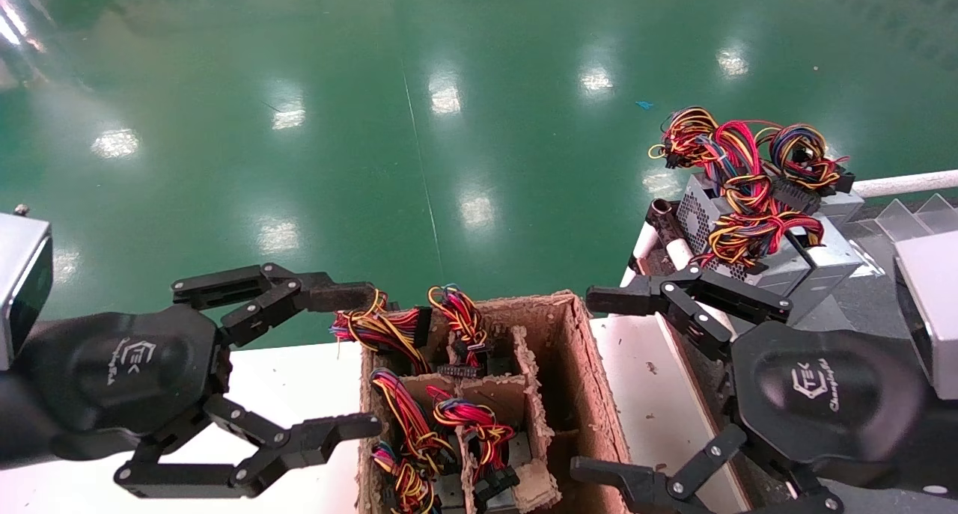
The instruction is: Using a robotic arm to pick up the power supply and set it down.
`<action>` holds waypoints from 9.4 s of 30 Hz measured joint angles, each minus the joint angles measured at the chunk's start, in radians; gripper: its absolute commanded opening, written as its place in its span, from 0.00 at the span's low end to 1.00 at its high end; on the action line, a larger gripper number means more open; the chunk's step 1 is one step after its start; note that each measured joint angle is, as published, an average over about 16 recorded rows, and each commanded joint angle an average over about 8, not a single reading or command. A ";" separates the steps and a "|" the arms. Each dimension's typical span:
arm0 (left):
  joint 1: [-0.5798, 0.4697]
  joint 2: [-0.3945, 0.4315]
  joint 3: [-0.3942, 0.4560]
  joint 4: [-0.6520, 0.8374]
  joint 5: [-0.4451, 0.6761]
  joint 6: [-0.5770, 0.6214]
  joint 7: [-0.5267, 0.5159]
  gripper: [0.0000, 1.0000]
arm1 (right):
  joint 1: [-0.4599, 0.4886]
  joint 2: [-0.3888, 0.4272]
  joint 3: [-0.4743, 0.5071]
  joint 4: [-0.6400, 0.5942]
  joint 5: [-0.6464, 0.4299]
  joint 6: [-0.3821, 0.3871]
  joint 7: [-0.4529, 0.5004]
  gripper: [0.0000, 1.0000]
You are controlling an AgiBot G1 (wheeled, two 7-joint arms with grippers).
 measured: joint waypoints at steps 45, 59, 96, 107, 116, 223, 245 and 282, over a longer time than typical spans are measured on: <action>0.000 0.000 0.000 0.000 0.000 0.000 0.000 1.00 | 0.060 -0.258 -0.222 -0.215 -0.407 0.179 -0.019 0.00; 0.000 0.000 0.000 0.000 0.000 0.000 0.000 1.00 | 0.089 -0.336 -0.264 -0.260 -0.483 0.217 -0.049 0.00; 0.000 0.000 0.001 0.000 0.000 0.000 0.000 1.00 | 0.087 -0.181 -0.122 -0.020 -0.342 0.267 0.007 0.00; 0.000 0.000 0.001 0.000 0.000 0.000 0.000 1.00 | 0.131 0.000 0.070 0.064 -0.167 0.280 0.002 0.00; 0.000 0.000 0.001 0.000 0.000 0.000 0.000 1.00 | 0.211 0.182 0.199 0.061 -0.157 0.308 -0.043 0.00; 0.000 0.000 0.001 0.000 -0.001 0.000 0.001 1.00 | 0.543 0.058 -0.046 -0.552 -0.763 0.307 -0.176 0.29; 0.000 -0.001 0.002 0.000 -0.001 0.000 0.001 1.00 | 0.669 -0.006 -0.048 -0.801 -0.738 0.193 -0.299 1.00; 0.000 -0.001 0.002 0.001 -0.001 -0.001 0.001 1.00 | 0.336 -0.006 -0.008 -0.420 -0.334 0.070 -0.154 1.00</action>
